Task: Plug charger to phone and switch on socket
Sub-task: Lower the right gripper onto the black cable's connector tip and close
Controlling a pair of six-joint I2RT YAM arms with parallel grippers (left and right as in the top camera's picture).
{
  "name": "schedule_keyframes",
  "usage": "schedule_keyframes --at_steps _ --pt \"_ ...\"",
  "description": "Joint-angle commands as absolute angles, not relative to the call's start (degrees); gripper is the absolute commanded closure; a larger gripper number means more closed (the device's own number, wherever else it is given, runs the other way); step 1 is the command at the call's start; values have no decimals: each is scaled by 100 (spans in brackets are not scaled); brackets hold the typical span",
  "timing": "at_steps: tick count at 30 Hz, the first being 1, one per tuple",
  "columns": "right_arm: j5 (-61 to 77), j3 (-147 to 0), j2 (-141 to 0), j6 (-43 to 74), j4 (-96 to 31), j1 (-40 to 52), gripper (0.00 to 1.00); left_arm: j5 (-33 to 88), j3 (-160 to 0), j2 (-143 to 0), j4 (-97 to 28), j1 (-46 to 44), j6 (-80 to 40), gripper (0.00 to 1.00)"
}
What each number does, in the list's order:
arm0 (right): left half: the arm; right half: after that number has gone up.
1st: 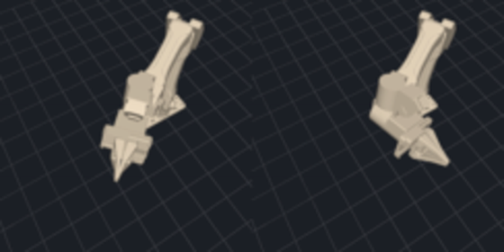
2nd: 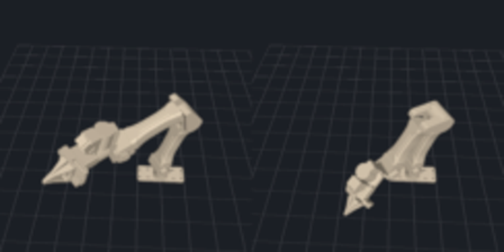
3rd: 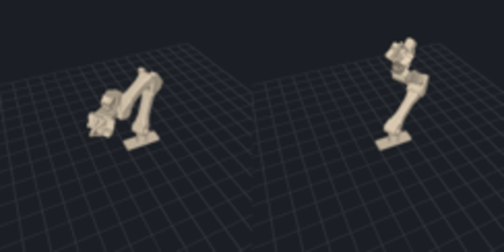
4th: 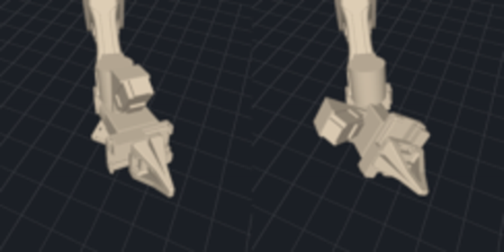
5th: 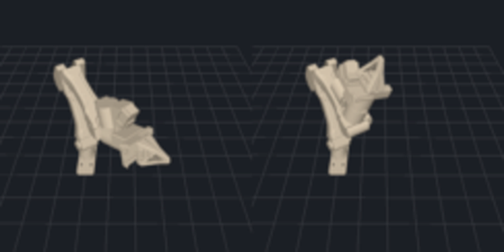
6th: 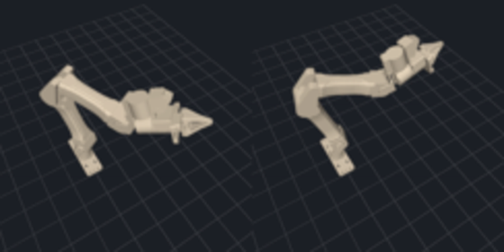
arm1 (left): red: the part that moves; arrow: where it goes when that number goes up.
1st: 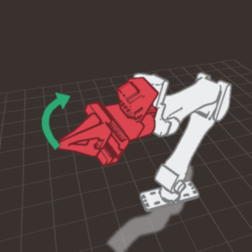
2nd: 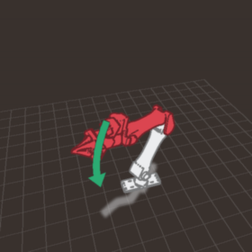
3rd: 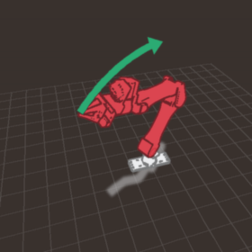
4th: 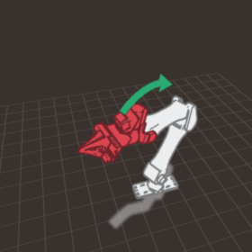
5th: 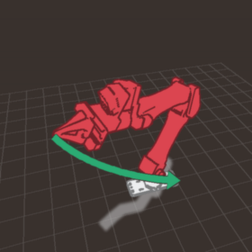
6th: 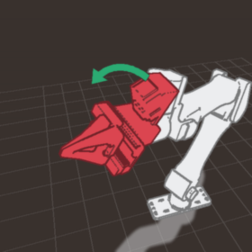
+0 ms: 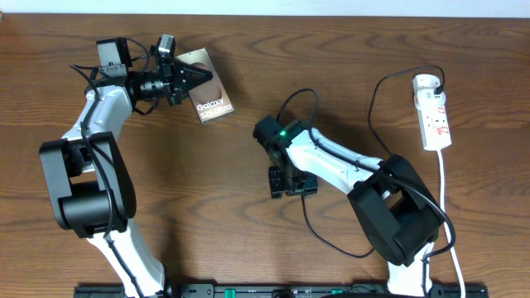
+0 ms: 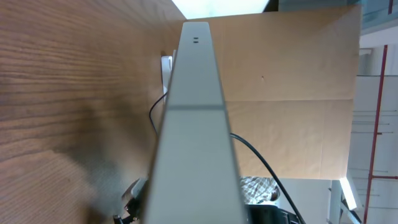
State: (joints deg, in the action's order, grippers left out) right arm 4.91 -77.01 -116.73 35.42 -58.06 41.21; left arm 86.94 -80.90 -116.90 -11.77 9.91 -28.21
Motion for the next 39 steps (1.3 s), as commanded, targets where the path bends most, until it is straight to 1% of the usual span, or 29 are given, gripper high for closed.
schedule_keyframes --at_steps 1,3,13,15,17,20,27,33,39 --pt "191 -7378 -11828 3730 -5732 4169 49 9000 -8073 -11598 -1173 1028 -2718 93" --pt "213 -7334 -11828 3730 -5695 4169 56 9000 -8073 -11598 -1173 1028 -2718 93" --pt "344 -7229 -11828 3730 -5673 4169 56 9000 -8073 -11598 -1190 1028 -2718 93" --pt "342 -7229 -11828 3730 -5673 4169 57 9000 -8073 -11598 -1192 1028 -2718 93" --pt "353 -7229 -11828 3730 -5673 4169 66 9000 -8073 -11598 -1192 1028 -2718 93" --pt "362 -7229 -11828 3730 -5673 4169 75 9000 -8073 -11598 -1192 1028 -2718 93" --pt "362 -7229 -11828 3730 -5671 4169 79 9000 -8073 -11598 -1192 1028 -2718 93" --pt "368 -7229 -11828 3730 -5673 4169 91 9000 -8071 -11598 -1192 1028 -2718 93" --pt "405 -7229 -11828 3730 -5671 4169 99 8997 -8068 -11598 -1234 1028 -2718 93"
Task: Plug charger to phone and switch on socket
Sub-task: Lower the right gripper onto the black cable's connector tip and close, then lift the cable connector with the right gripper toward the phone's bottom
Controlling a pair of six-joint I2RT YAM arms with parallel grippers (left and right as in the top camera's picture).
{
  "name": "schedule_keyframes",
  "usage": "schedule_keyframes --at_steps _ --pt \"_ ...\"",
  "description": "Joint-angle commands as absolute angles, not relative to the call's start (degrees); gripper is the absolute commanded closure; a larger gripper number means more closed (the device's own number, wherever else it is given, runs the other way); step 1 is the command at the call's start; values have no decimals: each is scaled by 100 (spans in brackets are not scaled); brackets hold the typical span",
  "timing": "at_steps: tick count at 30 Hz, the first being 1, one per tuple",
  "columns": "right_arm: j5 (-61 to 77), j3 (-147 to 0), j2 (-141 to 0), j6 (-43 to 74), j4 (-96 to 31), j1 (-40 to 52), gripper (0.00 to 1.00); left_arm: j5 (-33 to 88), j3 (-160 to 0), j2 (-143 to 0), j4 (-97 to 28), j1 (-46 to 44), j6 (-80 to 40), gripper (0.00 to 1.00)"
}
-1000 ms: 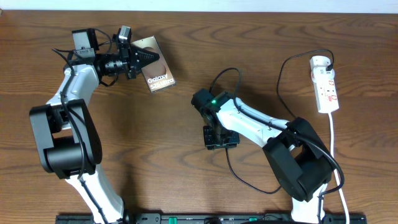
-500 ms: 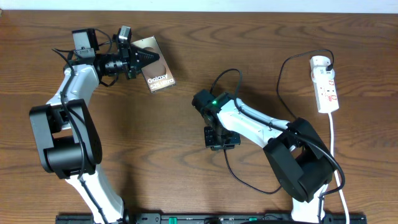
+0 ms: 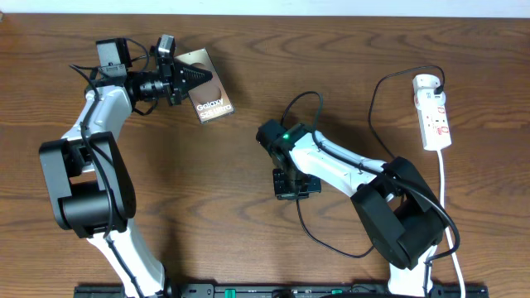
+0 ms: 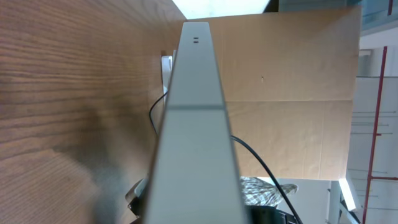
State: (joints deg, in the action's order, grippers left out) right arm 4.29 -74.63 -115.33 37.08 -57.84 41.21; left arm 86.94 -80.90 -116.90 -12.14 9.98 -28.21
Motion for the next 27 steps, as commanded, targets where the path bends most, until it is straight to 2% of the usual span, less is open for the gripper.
schedule_keyframes --at_steps 1,11,18,24,27 --pt "405 -7229 -11828 3730 -5671 4169 99 8997 -8068 -11598 -1234 1028 -2718 93" --pt "548 -7271 -11762 3693 -5614 4145 99 8997 -8068 -11598 -1234 1028 -2720 93" --pt "1199 -7708 -10954 2969 -5625 3874 99 9000 -8068 -11598 -1234 1052 -2724 93" --pt "3544 -8414 -9793 1505 -5596 3159 99 9002 -8068 -11598 -1234 1125 -2781 93" --pt "5146 -8552 -9472 797 -5577 2744 99 9002 -8068 -11598 -1232 1131 -2932 93"
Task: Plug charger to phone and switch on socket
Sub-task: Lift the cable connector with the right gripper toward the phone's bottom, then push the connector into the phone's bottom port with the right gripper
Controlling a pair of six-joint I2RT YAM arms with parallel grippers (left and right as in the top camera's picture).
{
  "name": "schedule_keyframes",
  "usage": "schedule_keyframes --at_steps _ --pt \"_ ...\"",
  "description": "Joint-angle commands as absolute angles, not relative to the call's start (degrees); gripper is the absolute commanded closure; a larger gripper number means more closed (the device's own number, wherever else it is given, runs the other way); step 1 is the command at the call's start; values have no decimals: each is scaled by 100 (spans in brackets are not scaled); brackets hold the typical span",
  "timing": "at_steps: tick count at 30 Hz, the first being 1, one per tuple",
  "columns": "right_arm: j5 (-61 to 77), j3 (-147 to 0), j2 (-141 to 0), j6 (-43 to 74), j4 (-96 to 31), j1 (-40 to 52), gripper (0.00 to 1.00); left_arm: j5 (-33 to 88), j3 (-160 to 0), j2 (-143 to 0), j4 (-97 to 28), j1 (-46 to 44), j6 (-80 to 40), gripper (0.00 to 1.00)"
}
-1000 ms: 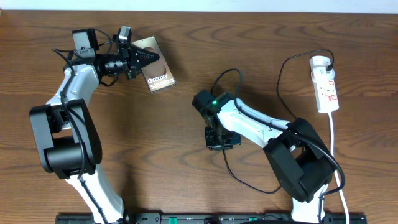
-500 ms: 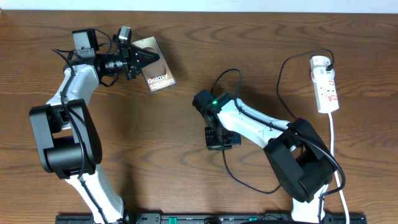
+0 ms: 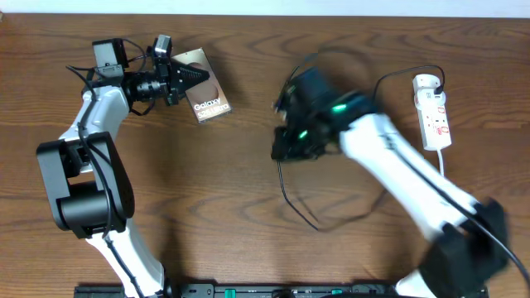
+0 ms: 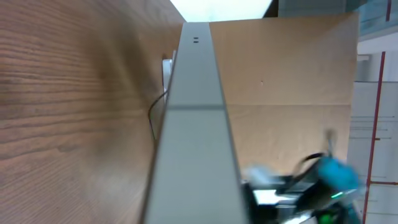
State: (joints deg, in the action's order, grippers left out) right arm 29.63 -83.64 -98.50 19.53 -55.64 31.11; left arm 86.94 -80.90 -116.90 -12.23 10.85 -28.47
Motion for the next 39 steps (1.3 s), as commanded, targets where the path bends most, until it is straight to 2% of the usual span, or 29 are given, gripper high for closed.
schedule_keyframes --at_steps 1,6,13,17,26,30,39 --pt "5865 -8552 -9384 475 -5561 2554 99 9002 -8068 -11598 -1229 1129 -3002 93" --pt "7467 -8549 -9502 -357 -5537 2012 99 9002 -8075 -11598 -1120 1129 -3336 93" --pt "8361 -8549 -10182 -392 -4952 1922 99 9000 -8075 -11461 -268 1129 -4185 93" --pt "8947 -8549 -10728 -392 -4622 1922 99 8993 -8075 -11286 628 1129 -4906 93" --pt "8952 -8549 -11577 773 -3129 2191 99 8890 -8075 -11107 3391 972 -7363 93" --pt "8952 -8549 -11640 1520 -2215 2377 99 8884 -8075 -11102 4440 766 -7970 93" --pt "8952 -8549 -11638 2871 -696 2480 99 9000 -8075 -11102 4635 694 -8132 93"
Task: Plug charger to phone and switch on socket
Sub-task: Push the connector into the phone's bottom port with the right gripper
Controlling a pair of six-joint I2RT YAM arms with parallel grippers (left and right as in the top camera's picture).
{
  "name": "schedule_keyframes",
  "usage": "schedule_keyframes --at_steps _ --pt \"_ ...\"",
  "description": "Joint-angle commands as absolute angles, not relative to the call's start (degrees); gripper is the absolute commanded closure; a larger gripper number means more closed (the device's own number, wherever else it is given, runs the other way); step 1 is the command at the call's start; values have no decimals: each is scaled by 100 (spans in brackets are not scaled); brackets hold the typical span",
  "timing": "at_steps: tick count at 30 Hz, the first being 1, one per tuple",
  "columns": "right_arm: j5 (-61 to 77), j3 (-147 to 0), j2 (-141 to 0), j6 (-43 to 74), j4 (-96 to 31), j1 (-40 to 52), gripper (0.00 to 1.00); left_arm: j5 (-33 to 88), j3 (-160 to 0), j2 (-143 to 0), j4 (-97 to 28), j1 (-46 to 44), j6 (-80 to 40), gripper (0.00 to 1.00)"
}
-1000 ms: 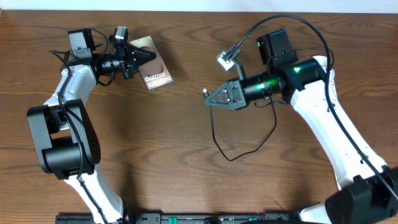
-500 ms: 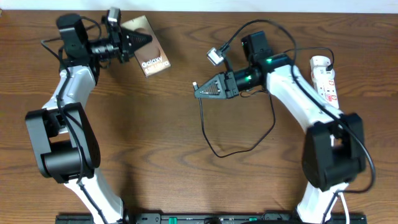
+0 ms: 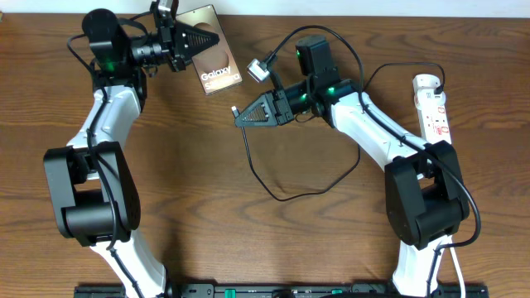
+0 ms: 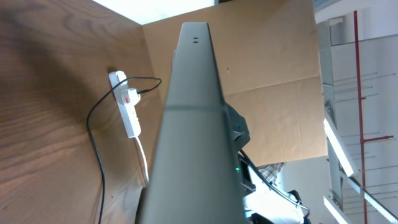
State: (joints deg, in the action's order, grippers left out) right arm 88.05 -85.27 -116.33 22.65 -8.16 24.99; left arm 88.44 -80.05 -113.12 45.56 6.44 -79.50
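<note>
My left gripper (image 3: 203,38) is shut on the upper end of the phone (image 3: 217,73), a brown-backed handset marked Galaxy, held near the table's far edge. In the left wrist view the phone (image 4: 193,124) shows edge-on, filling the middle. My right gripper (image 3: 243,112) points left, shut on the charger plug (image 3: 236,110), a short way right of and below the phone. Its black cable (image 3: 281,197) loops over the table to the white power strip (image 3: 432,112) at the far right. The same power strip (image 4: 126,112) lies in the background of the left wrist view.
The brown wooden table (image 3: 166,207) carries only the cable loop and the strip. A white lead (image 3: 447,215) runs from the strip toward the front edge. Cardboard panels (image 4: 280,74) stand behind the table.
My left gripper has moved the phone farther back and to the right. My right gripper, blurred at mid-table before, now points left with the plug close to the phone.
My left gripper held the phone at the back left throughout. My right gripper was down on the table at the cable for two moments. Then it was up and blurred with the cable trailing. Now it holds the plug beside the phone.
</note>
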Motion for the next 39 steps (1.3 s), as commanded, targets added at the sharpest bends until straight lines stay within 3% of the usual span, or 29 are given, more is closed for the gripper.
schedule_keyframes --at_steps 1,9,23,39 --pt "8952 -8549 -11638 2873 -637 2475 99 9000 -8075 -11102 4654 694 -8132 93" --pt "8952 -8549 -11638 3096 -443 2462 99 9002 -8075 -11102 4976 692 -8130 93" --pt "8949 -8549 -11638 4307 993 2447 99 9002 -8075 -11102 5011 637 -8128 93" --pt "8884 -8549 -11638 4307 1007 2368 99 9000 -8075 -11102 5052 454 -8106 93"
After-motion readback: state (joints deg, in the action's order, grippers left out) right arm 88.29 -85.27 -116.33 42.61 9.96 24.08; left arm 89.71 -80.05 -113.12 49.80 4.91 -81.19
